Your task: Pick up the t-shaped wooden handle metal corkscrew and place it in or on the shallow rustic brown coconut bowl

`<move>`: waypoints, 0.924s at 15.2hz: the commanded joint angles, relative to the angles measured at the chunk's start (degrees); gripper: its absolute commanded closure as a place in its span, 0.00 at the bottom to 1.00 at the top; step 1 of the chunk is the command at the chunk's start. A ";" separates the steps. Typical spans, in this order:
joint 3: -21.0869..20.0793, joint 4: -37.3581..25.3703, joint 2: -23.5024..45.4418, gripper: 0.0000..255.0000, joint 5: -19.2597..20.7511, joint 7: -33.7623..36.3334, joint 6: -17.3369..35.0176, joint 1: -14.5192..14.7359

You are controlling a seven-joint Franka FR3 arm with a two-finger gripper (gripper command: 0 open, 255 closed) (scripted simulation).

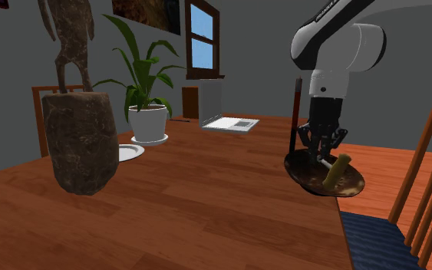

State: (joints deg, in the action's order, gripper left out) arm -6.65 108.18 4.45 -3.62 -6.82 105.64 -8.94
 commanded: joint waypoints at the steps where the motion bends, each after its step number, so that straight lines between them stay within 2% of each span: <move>1: 0.00 0.22 0.05 1.00 0.01 0.00 -0.08 0.00; 3: 0.00 0.22 0.05 1.00 0.01 0.00 -0.08 0.00; 4: 0.01 0.21 0.05 0.00 0.02 -0.02 -0.10 -0.01; 9: 0.00 0.22 0.05 0.00 0.01 0.00 -0.08 0.00; 13: 0.17 -7.09 0.08 0.00 0.15 0.10 -7.37 -0.20; 14: 0.17 -7.09 0.08 0.00 0.15 0.10 -7.37 -0.20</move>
State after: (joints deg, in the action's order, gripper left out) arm -6.51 102.00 4.57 -3.48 -6.71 99.30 -9.11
